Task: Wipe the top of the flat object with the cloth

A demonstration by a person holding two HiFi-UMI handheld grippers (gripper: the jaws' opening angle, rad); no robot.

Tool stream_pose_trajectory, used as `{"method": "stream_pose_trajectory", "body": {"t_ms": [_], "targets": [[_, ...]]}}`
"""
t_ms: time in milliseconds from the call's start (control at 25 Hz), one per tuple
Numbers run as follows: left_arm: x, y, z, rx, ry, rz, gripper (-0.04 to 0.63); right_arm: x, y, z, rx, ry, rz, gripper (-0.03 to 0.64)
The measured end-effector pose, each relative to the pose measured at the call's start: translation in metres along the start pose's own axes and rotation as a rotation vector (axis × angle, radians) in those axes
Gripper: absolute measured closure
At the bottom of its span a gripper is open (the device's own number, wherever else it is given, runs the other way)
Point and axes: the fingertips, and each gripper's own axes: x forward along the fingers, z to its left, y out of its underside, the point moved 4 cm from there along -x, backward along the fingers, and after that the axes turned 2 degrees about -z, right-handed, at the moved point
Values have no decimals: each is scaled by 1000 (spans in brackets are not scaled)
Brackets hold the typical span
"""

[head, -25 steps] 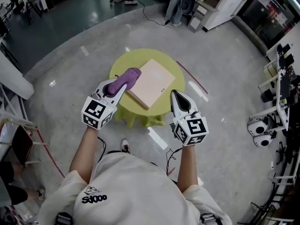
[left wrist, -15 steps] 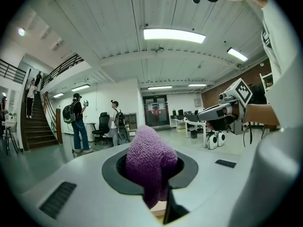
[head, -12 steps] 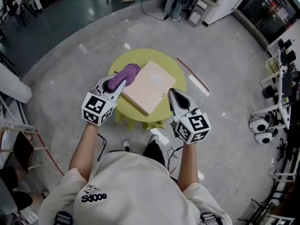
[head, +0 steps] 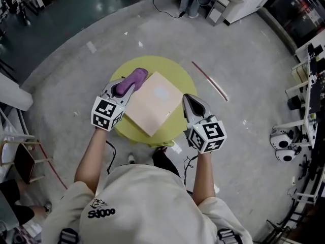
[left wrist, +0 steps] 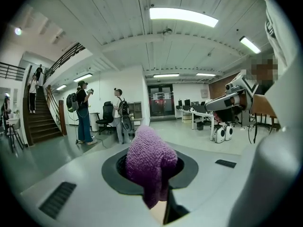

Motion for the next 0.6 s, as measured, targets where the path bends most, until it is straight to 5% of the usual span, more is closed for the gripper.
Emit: {"method": "stream_pose_trajectory", "body": {"t_ms": [600], "targets": [[164, 88, 22, 49, -91, 294, 526, 51, 45, -107, 67, -55, 134, 607]]}}
